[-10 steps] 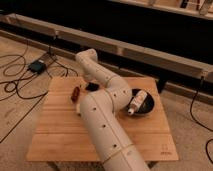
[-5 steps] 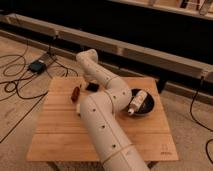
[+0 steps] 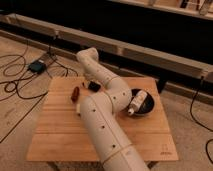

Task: Place the eraser in the ceramic cup

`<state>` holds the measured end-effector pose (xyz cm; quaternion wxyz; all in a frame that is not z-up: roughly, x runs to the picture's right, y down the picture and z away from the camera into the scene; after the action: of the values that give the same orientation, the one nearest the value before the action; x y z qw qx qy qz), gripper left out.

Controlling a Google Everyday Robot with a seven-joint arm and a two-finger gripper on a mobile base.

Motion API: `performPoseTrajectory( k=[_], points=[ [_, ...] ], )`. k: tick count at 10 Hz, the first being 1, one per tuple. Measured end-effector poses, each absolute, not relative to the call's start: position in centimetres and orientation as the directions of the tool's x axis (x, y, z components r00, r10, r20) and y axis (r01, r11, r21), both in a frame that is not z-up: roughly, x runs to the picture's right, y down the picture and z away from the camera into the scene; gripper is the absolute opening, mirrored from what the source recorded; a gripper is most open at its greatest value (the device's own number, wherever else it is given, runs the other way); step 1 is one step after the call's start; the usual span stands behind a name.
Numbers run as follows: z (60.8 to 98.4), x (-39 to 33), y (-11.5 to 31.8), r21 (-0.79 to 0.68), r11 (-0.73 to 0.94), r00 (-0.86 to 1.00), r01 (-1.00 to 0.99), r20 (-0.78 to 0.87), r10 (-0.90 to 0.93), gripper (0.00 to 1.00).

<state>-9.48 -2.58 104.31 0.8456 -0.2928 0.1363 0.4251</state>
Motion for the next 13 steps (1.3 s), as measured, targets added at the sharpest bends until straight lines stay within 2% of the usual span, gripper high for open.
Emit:
performPoseTrajectory(
  k=[1,8,13],
  points=[
    [104.3,-9.3,-2.7,-0.377,0.463,0.597,-0.802,-0.479,0.644,0.00],
    [102.9,-7.7,-5.1,-0.334,0.334,0.464,-0.881,-0.484,0.742,0.00],
    [97.9,-6.9,-7.7,-0.337,0.204,0.342,-0.919,-0.425,0.838,0.00]
  ],
)
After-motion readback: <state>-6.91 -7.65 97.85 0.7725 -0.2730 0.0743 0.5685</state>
